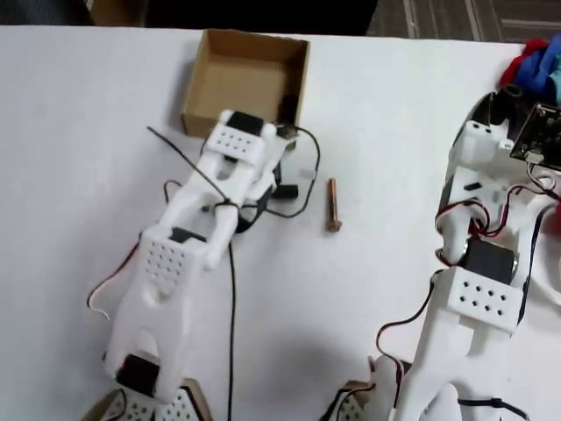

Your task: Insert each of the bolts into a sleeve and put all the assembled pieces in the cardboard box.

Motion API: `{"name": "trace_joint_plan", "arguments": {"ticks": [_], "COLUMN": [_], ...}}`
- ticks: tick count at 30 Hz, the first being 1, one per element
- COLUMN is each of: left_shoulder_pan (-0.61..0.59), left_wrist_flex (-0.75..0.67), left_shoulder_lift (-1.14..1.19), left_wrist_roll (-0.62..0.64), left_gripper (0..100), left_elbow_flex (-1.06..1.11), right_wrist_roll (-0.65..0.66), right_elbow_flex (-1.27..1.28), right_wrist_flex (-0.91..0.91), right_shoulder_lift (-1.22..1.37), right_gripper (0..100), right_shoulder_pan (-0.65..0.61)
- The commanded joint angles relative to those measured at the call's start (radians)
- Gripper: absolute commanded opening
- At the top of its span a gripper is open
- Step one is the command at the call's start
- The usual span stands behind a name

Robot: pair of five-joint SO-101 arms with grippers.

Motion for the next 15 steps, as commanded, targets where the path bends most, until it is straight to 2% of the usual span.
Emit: {"name": "trace_joint_plan", "arguments": {"ticks": [1,6,11,15], "left_shoulder_pan": [-0.008,-0.014,-0.011,-0.015], "left_wrist_flex": [-0.021,-0.041,-0.038,-0.043], "left_shoulder_lift": [-0.063,-0.035,-0.041,-0.037], "left_wrist_roll": [0.006,0.002,0.003,0.002], "left_gripper": [3,4,16,18], "left_elbow_flex": [-0.001,-0.005,-0.005,-0.005], "right_wrist_roll": [-0.008,-0.008,-0.008,-0.008], "right_elbow_flex": [-0.061,-0.061,-0.061,-0.061], "right_wrist_flex": [-0.019,-0.019,-0.019,-0.019], "right_shoulder_lift": [-0.005,-0.007,-0.007,-0.007], "right_gripper": [2.2,2.2,2.2,2.2], "right_shoulder_pan": [0.008,0.013,0.013,0.010]}}
